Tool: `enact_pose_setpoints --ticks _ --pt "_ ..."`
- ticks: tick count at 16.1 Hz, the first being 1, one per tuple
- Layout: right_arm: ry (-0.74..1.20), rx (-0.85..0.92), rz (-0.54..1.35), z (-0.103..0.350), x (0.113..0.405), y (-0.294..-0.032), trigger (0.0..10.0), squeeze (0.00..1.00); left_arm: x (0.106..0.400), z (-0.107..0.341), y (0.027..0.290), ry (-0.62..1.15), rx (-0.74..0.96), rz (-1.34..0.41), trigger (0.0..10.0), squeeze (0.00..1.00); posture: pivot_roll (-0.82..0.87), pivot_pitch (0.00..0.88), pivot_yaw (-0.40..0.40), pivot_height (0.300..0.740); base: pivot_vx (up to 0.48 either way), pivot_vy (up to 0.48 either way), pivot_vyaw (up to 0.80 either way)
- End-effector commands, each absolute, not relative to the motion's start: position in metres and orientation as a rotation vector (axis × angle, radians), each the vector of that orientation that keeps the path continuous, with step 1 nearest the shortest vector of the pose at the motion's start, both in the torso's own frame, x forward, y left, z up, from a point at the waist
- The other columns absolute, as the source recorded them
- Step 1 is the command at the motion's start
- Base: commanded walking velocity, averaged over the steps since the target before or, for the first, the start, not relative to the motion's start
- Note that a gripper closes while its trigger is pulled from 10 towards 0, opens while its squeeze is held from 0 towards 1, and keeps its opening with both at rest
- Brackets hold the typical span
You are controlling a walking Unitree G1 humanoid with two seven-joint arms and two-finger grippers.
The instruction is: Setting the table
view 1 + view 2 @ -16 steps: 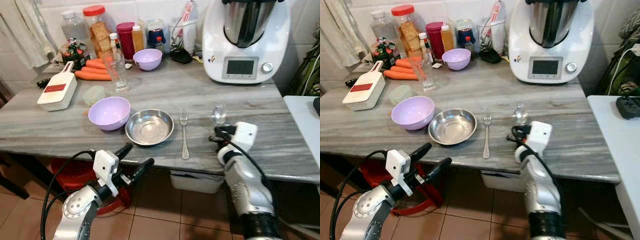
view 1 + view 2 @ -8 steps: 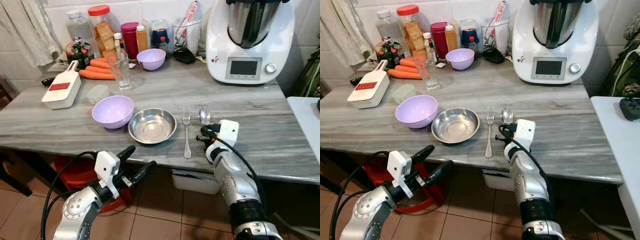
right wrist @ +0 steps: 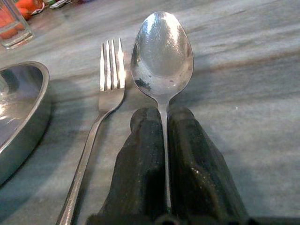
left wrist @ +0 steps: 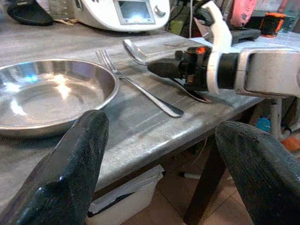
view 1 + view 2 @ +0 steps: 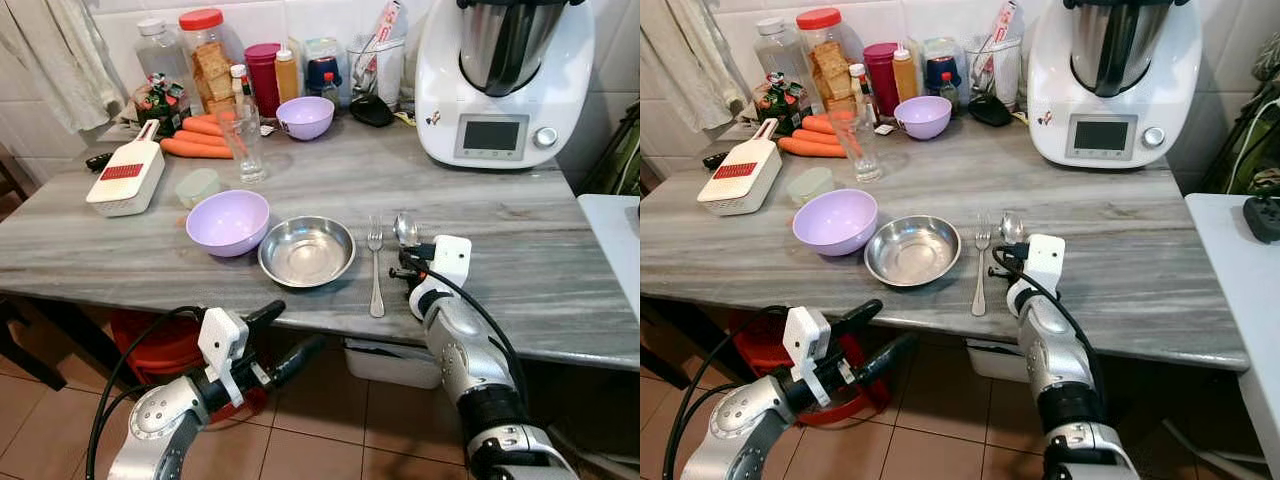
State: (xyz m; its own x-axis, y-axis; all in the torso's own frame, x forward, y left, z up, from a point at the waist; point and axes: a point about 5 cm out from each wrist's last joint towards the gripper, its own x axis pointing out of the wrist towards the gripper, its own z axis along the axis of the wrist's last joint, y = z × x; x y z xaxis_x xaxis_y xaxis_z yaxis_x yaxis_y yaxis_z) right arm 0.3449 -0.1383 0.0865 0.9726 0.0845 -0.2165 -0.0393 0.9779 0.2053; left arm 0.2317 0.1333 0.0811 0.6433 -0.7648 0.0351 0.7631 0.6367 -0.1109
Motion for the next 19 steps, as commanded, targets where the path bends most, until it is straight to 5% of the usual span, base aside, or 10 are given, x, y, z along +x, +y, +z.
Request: enact_pose_setpoints --ticks 1,2,3,4,14,19 --pt "0.219 0.196 0.083 0.090 0.348 -0.134 10.0 0.00 0.230 0.083 0.135 0.019 -0.096 -0.899 10.0 0.00 -0.07 0.030 0.106 0.740 0.000 0.000 0.00" --pt "0.220 0.196 0.083 0.089 0.348 -0.135 10.0 0.00 0.230 0.083 0.135 0.020 -0.095 -0.902 10.0 0.00 -0.07 0.030 0.106 0.740 0.000 0.000 0.00" --pt "0.221 0.195 0.082 0.089 0.349 -0.135 10.0 0.31 0.229 0.083 0.135 0.026 -0.097 -0.907 10.0 0.00 -0.07 0.029 0.106 0.740 0.000 0.000 0.00" --pt "0.224 0.194 0.082 0.088 0.349 -0.135 10.0 0.97 0.229 0.083 0.134 0.028 -0.097 -0.910 10.0 0.00 -0.07 0.028 0.106 0.740 0.000 0.000 0.00" --pt "0.220 0.189 0.087 0.087 0.348 -0.138 10.0 1.00 0.231 0.070 0.138 0.050 -0.104 -0.908 10.0 0.00 -0.07 0.020 0.098 0.740 0.000 0.000 0.00" --pt "-0.015 0.181 0.120 0.131 0.342 -0.137 10.0 1.00 0.232 0.068 0.137 0.046 -0.108 -0.926 10.0 0.00 -0.08 0.012 0.101 0.740 0.000 0.000 0.00"
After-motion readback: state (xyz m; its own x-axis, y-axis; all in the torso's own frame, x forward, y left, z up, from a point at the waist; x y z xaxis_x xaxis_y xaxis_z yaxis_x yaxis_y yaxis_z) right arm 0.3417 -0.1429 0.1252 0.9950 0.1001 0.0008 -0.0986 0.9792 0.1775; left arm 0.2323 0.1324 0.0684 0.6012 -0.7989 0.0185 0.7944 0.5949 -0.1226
